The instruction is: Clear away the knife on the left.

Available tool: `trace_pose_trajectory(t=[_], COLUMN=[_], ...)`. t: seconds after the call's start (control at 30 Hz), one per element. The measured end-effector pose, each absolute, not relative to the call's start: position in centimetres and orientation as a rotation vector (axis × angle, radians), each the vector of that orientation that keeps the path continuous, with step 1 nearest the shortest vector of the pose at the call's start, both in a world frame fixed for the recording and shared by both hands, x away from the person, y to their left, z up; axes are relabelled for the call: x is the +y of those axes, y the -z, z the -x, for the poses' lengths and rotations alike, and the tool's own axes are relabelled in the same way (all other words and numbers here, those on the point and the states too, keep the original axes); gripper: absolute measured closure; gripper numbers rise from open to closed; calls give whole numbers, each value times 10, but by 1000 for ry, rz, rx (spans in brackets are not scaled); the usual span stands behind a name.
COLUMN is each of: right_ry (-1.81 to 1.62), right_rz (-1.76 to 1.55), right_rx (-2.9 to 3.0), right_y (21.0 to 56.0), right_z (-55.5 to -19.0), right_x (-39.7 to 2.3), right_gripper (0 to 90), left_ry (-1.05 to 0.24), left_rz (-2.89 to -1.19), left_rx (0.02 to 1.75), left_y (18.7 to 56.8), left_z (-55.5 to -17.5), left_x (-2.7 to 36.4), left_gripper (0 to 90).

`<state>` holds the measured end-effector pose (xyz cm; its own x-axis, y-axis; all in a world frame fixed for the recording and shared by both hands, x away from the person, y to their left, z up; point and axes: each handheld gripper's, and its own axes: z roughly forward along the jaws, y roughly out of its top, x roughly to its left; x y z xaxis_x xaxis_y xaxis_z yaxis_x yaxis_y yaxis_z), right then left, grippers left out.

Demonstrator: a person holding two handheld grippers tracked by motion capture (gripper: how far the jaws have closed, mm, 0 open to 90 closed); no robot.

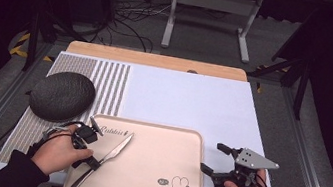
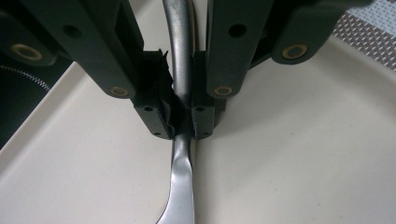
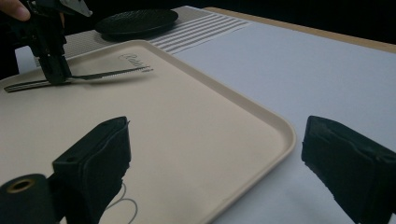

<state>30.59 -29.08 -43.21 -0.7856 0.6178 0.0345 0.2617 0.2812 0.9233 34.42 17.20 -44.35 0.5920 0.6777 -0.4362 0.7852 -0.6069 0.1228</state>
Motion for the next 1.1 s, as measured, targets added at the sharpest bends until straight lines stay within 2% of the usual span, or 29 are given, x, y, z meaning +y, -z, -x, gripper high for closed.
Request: trace_pose_trajectory(t=[0.5,0.63,0.83,0.87,0.9,0.93,1.1], right_ry=[-1517,-1522,-1524,-1524,-1525,-1526,-1527], right_rz=[-789,-788,-787,-787,-786,-784,-780], right_rx=[2235,2236,2244,2244,2243,2244,2244], right_y=[432,432,433,433,432,432,432], right_z=[-305,-305,-306,-306,-305,-305,-305], right_x=[-289,-289,-288,-288,-288,-288,-288], right_gripper=[87,87,86,86,86,86,86], left_ry=[499,501,367,367,307,272,151], left_rz=[-2511,-2531,-2617,-2617,-2627,-2633,-2606], left_rx=[1187,1137,1049,1049,999,973,837], left_y=[445,442,436,436,435,434,424], left_z=[-346,-345,-341,-341,-340,-339,-335], left_x=[174,172,167,167,166,166,168], left_gripper=[787,639,388,304,304,235,155])
